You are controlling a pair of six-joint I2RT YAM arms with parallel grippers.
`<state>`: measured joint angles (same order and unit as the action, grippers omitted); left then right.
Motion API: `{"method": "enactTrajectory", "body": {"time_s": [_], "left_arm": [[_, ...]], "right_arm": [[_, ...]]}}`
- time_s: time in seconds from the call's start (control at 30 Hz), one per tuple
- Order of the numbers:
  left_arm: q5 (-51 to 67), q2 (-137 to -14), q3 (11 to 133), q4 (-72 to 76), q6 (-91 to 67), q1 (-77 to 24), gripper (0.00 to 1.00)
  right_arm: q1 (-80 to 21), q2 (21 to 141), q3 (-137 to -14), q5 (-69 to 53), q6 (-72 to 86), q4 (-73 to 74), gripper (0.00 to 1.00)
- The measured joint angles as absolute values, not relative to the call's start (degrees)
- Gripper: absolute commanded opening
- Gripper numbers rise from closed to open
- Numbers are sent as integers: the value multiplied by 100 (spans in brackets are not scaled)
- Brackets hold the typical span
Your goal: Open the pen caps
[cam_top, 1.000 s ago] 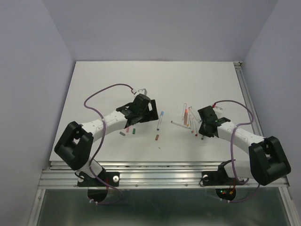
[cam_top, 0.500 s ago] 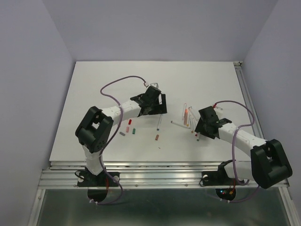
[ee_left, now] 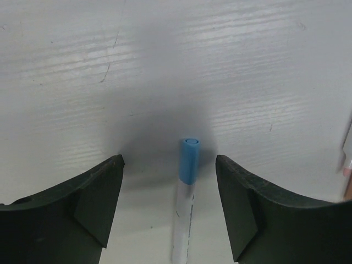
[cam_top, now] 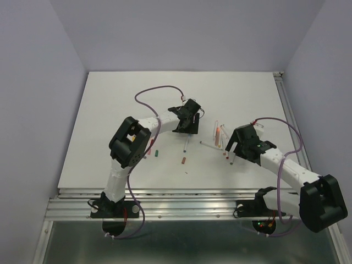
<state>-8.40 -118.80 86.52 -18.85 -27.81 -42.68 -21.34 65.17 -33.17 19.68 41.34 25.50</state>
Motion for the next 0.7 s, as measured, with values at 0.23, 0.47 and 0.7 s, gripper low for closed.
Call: {"method": "enactTrajectory", "body": {"time_s": [0.23, 0.47, 0.7], "left_arm": [[-1125, -12005, 8788, -2200, -2620, -4436, 60], [-1310, -12105, 8932, -2421, -2554, -4567, 50], [-1334, -12280, 9216, -2626, -2534, -4609, 38]], "right_arm": [[-2134, 6427, -3312, 1968, 4139, 2550, 100], [-2134, 6388, -3299, 1962, 4139, 2547, 100], [-2134, 6340, -3284, 1946, 4136, 2541, 100]]}}
